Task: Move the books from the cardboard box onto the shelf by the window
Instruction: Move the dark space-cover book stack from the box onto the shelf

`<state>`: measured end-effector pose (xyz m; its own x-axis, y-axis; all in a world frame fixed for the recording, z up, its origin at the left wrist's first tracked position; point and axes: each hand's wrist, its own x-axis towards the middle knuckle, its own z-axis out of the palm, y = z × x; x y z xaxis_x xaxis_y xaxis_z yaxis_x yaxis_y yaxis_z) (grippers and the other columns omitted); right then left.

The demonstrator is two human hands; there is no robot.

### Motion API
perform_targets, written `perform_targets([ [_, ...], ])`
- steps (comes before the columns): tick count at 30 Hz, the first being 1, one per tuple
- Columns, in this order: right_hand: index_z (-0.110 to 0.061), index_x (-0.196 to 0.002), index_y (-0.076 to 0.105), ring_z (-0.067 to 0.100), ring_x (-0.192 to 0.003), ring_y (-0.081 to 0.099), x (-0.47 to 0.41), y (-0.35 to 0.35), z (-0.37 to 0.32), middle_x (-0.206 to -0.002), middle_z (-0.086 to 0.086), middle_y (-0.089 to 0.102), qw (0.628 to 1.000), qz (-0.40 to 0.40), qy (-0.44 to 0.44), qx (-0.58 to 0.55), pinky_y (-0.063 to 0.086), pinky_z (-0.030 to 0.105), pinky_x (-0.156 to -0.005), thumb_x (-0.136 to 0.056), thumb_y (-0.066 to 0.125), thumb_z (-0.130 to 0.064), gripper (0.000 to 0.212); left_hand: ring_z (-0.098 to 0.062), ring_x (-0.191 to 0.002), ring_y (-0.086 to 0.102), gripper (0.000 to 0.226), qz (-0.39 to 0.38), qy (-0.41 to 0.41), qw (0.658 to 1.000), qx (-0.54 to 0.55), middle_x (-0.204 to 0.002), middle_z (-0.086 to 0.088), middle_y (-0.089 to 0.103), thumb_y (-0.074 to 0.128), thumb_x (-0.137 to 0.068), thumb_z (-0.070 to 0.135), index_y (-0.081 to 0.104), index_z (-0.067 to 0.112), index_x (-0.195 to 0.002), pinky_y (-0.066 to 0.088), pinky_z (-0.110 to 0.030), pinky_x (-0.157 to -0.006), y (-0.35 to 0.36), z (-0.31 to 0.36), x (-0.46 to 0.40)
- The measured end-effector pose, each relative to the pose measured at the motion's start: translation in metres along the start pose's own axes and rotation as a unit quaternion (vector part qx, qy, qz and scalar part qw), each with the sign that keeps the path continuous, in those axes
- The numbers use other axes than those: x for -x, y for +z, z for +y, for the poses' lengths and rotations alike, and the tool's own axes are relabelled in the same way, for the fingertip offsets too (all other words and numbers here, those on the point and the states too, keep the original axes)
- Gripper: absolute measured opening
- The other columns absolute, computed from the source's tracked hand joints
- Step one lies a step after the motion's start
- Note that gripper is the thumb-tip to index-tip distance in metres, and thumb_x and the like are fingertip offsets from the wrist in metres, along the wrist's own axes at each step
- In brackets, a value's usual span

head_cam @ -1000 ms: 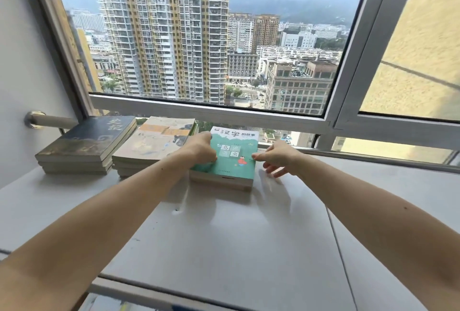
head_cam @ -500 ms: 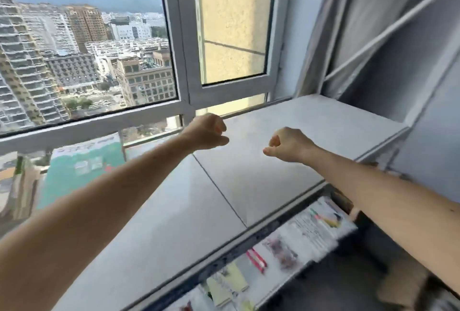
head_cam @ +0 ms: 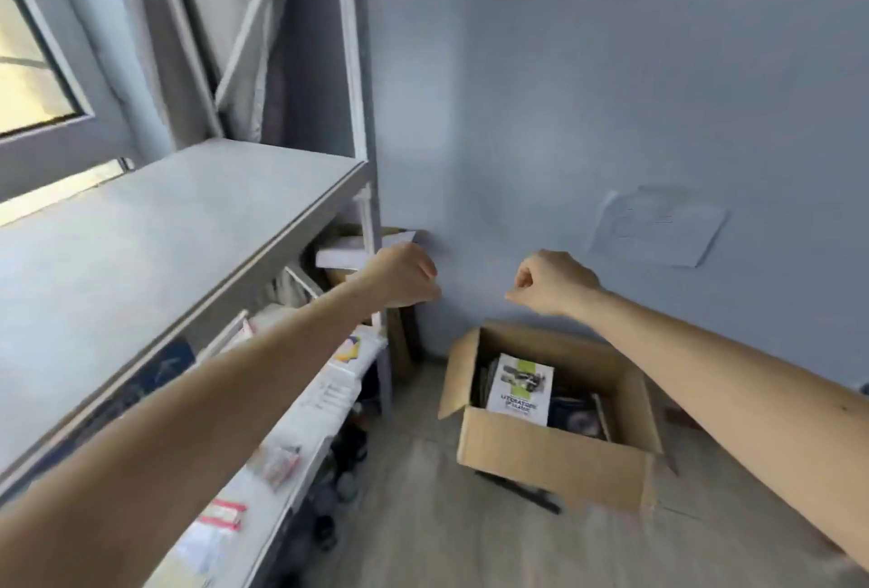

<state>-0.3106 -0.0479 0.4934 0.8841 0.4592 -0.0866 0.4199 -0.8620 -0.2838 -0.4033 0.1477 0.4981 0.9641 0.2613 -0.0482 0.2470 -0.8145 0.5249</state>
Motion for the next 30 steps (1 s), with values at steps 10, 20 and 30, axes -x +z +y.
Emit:
perform_targets([
  [10, -0.015, -0.062, 0.06, 0.031, -0.078, 0.065, -0.044, 0.019, 0.249, -0.073, 0.007, 0.066, 0.989, -0.04, 0.14, -0.01, 0.035, 0.027, -0.057, -0.078, 0.063, -0.029, 0.022, -0.019, -0.103, 0.066, 0.026, -0.141, 0.01, 0.989, 0.04, -0.11, 0.0, 0.071, 0.067, -0.082, 0.023, 0.071, 0.014, -0.106, 0.051, -0.028, -0.092, 0.199, 0.124, -0.125],
  [20, -0.008, -0.097, 0.071, 0.028, -0.096, 0.066, -0.155, 0.116, 0.394, -0.103, 0.005, 0.071, 0.973, -0.1, 0.207, -0.027, 0.053, 0.036, -0.075, -0.085, 0.062, -0.032, 0.028, -0.021, -0.1, 0.067, 0.024, -0.25, -0.068, 0.964, 0.052, -0.103, -0.004, 0.074, 0.069, -0.083, 0.024, 0.072, 0.012, -0.104, 0.055, -0.031, -0.087, 0.366, 0.117, -0.259],
  [30, -0.012, -0.125, 0.054, 0.031, -0.115, 0.058, -0.272, 0.227, 0.492, -0.126, 0.009, 0.06, 0.952, -0.174, 0.244, -0.057, 0.05, 0.039, -0.09, -0.092, 0.059, -0.038, 0.042, -0.025, -0.107, 0.063, 0.038, -0.316, -0.157, 0.934, 0.058, -0.125, -0.006, 0.064, 0.064, -0.084, 0.024, 0.064, 0.011, -0.12, 0.054, -0.031, -0.087, 0.526, 0.093, -0.363],
])
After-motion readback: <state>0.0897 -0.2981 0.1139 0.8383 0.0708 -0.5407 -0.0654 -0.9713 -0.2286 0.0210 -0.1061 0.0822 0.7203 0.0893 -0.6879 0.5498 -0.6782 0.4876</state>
